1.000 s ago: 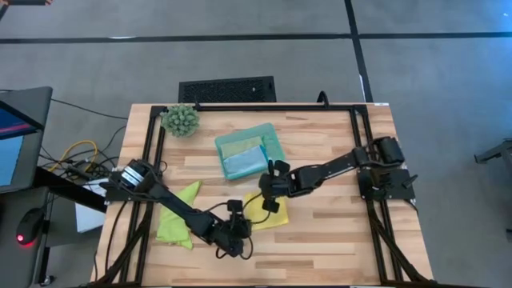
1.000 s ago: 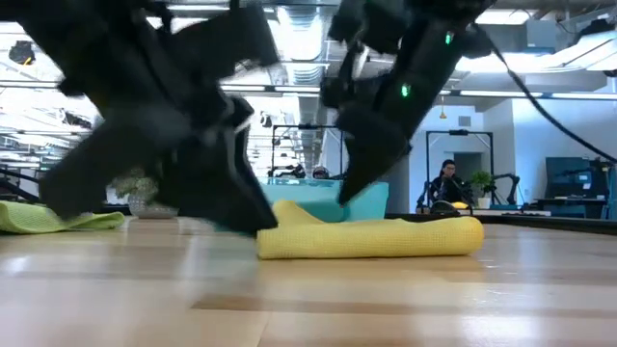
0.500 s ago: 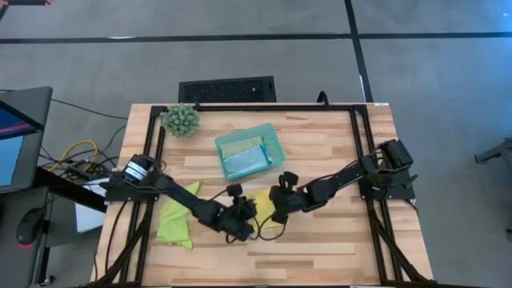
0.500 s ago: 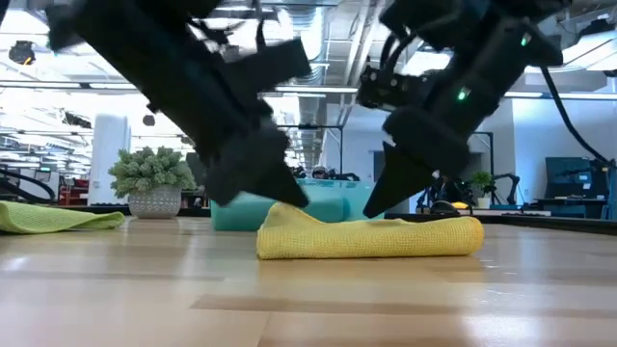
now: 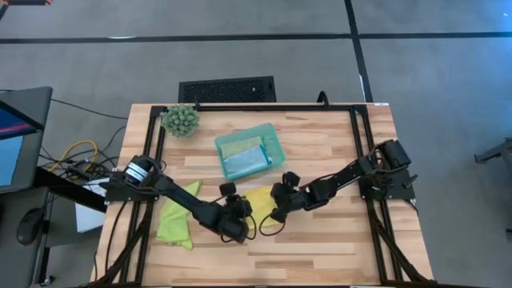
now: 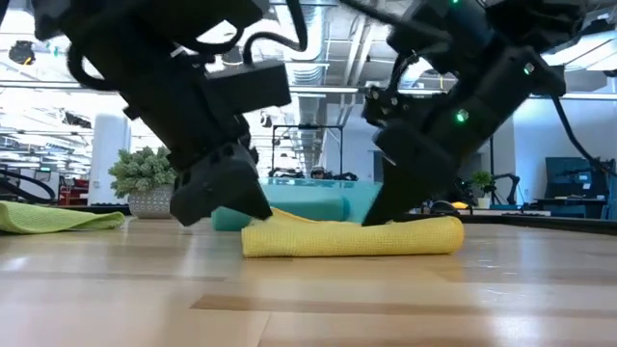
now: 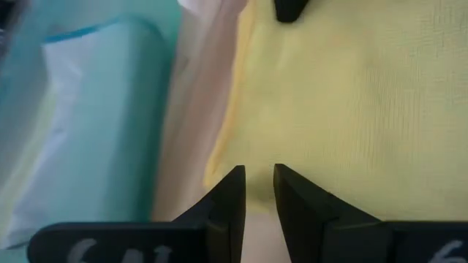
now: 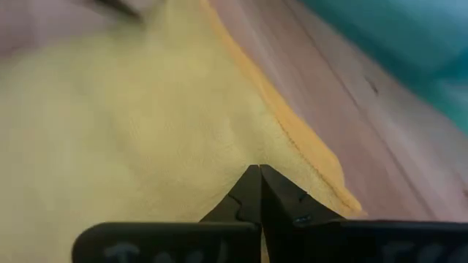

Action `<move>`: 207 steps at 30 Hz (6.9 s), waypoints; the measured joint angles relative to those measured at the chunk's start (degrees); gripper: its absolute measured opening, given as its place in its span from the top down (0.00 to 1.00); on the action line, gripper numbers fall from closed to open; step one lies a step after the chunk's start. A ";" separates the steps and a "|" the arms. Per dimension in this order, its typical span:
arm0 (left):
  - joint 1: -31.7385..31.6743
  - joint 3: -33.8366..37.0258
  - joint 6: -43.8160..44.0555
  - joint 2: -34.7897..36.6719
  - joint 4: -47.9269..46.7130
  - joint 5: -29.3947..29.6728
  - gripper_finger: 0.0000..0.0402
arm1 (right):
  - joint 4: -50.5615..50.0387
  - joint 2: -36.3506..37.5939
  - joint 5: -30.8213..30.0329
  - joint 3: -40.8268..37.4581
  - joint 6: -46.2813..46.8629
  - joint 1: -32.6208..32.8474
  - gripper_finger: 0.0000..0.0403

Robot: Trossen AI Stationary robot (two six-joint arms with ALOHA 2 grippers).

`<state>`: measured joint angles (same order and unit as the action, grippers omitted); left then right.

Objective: Fold microfiber towels
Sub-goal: Fold the yellow towel

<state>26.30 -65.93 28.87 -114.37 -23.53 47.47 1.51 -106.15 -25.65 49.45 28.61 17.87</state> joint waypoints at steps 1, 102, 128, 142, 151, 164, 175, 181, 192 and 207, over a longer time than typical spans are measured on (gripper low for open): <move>0.34 -0.51 0.91 0.03 -1.62 0.77 0.84 | -0.65 -0.02 -0.11 -0.28 0.01 0.00 0.95; -8.13 -3.20 -4.26 -4.68 3.48 -2.69 0.84 | 14.98 1.75 -5.81 -7.47 1.34 10.16 0.95; -2.48 -3.17 -2.37 -1.10 1.63 2.14 0.84 | 8.44 1.27 -11.85 -7.52 12.01 5.85 0.96; -0.98 -4.35 -3.91 -0.97 -1.52 2.33 0.84 | 4.48 6.88 -10.81 -7.58 10.74 7.93 0.95; 1.16 -6.67 -12.89 -0.88 3.53 -13.73 0.84 | 8.12 6.25 3.29 -7.56 0.49 12.90 0.95; 2.98 -5.33 -12.64 -0.75 2.62 -18.96 0.84 | 5.51 7.63 11.28 -7.58 -1.11 14.61 0.95; 5.32 -8.22 -15.03 -0.61 3.48 -15.69 0.84 | 25.15 4.48 9.27 -7.52 -9.85 16.74 0.90; 3.77 -7.78 -9.95 -0.63 2.69 -8.99 0.84 | 27.53 -0.75 9.29 -6.95 -10.88 15.76 0.78; 0.44 -7.67 -9.69 -4.74 2.61 -12.90 0.84 | 27.33 -7.99 6.95 0.81 -22.51 14.72 0.52; 2.53 -12.00 -7.18 -2.74 -7.33 -13.17 0.84 | 16.99 -7.39 3.05 5.47 -26.16 16.42 0.53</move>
<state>28.83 -77.93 21.68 -117.11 -30.86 34.30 18.49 -113.54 -22.60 54.92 2.45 34.29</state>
